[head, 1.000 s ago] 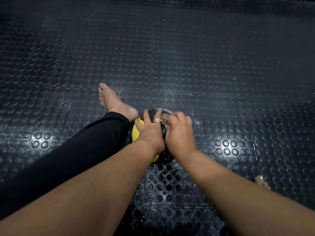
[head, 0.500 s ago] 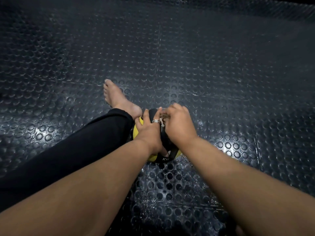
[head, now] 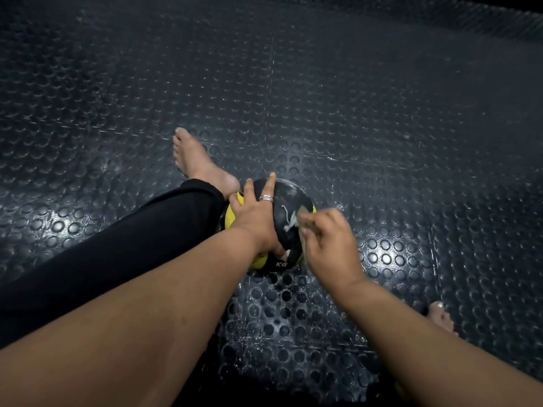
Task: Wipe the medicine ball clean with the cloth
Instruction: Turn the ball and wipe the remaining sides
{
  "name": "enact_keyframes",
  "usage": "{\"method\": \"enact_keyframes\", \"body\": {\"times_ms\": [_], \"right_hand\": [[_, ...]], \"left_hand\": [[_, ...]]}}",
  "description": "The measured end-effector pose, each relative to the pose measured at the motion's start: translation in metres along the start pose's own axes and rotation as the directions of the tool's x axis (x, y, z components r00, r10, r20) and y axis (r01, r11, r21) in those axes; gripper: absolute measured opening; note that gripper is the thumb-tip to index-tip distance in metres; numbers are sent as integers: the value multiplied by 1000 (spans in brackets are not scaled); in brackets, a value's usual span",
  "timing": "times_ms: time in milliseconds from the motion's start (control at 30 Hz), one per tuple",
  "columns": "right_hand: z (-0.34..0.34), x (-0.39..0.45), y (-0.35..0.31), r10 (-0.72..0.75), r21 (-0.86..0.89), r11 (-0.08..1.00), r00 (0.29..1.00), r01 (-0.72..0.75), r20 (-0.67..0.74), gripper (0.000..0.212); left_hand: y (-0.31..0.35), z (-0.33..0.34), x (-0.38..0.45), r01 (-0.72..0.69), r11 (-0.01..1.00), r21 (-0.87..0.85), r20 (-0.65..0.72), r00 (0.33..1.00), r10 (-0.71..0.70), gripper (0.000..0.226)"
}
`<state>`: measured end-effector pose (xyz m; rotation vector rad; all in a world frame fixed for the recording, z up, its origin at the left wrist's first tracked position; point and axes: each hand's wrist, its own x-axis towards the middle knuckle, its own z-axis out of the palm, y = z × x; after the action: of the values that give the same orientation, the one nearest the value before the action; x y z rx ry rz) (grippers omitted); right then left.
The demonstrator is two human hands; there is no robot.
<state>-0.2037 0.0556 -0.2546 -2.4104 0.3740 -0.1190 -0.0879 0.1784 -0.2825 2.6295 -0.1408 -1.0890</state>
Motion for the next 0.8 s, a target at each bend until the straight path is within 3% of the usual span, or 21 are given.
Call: {"method": "enact_keyframes", "body": {"times_ms": [67,100,167,200,233,367,533,667,733,800], "right_hand": [[5,13,-15,-27,-28,999,999,26,-21,23],[9,17,-20,-58,-57,997,998,58,5,24],[16,25,-26,-76,-94,992,995,83,69,22],[18,32,-28,-52,-97,993,995,60,81,21],[20,40,-30,-16,-98,995,997,23,76,22],[26,72,-40,65,-86,995,995,-58,80,24],[9,29,-25,-87,-70,993,986,98,142,23],[-6,-9,6,19,-5,1000,984,-18,178,22],[-10,-2,8,113,48,992,988,-119,106,19],[-8,16,-7,133,101,986,991,-131,-11,23]], "left_hand": [[-30,24,60,49,999,-22,-233,971,-53,161],[-35,35,56,9,999,39,-273,962,2,143],[-13,34,4,-54,981,186,-256,961,102,105],[-3,24,-14,-179,970,167,-196,958,210,103],[8,19,-32,-180,971,157,-97,976,197,110],[5,8,-22,-188,961,201,-4,981,193,132],[7,-2,-40,-143,990,16,34,989,142,146],[9,-3,-36,-117,993,-16,31,993,117,154],[10,-3,-35,-121,993,-1,29,992,121,154],[11,-2,-34,-100,995,15,47,994,99,153]]}}
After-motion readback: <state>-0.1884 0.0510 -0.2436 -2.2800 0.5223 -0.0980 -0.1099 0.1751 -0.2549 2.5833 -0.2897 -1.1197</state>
